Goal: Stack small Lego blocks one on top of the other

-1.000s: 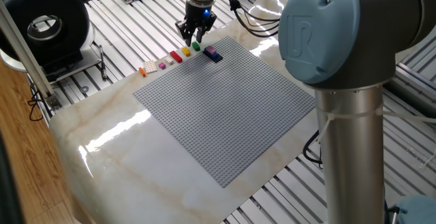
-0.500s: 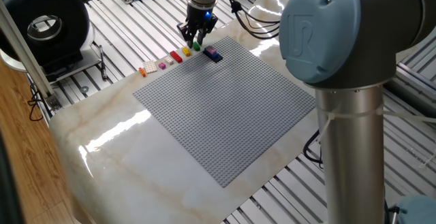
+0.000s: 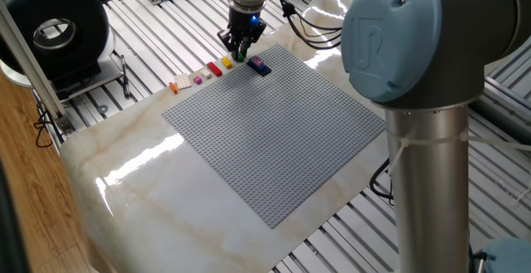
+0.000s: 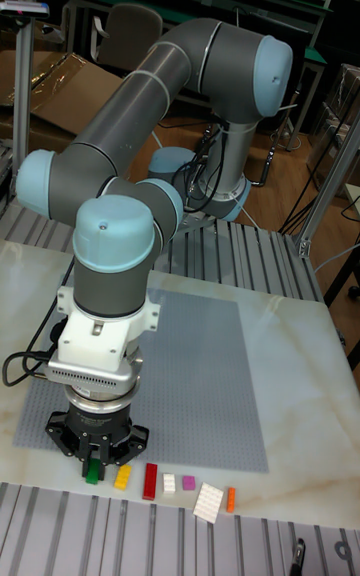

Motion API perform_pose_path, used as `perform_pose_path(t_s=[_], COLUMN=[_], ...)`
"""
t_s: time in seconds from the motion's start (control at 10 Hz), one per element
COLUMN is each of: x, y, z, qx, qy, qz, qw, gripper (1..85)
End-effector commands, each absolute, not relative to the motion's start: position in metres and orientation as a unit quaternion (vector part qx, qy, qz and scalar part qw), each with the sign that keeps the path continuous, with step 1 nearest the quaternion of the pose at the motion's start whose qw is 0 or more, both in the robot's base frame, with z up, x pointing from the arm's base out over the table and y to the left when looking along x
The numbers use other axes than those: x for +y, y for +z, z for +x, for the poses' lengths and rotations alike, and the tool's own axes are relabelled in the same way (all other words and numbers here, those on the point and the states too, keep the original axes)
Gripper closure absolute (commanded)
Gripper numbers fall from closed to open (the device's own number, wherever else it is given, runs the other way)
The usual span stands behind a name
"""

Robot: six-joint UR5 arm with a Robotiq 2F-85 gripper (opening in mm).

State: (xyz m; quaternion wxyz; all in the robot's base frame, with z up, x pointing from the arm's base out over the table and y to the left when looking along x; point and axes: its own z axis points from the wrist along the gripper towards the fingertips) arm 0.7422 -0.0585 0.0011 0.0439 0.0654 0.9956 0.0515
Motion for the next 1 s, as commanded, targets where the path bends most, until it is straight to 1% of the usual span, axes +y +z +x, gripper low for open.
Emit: perform_pose_path(t_s=[0.0,0.2,0.3,0.6,0.9], x=[-0.058,-0.056,-0.056,-0.057,-0.067], y=[0.004,0.003,0.004,0.011,0.023], z=[0.737,0.737,0.739,0.744,0.74], qx=[0.995,0.995,0.995,0.996,0.998], qy=[0.056,0.055,0.055,0.041,0.02], qz=[0.075,0.078,0.081,0.069,0.044], qw=[0.033,0.033,0.037,0.04,0.035], gripper=[70.3,75.7,84.7,84.7,84.7])
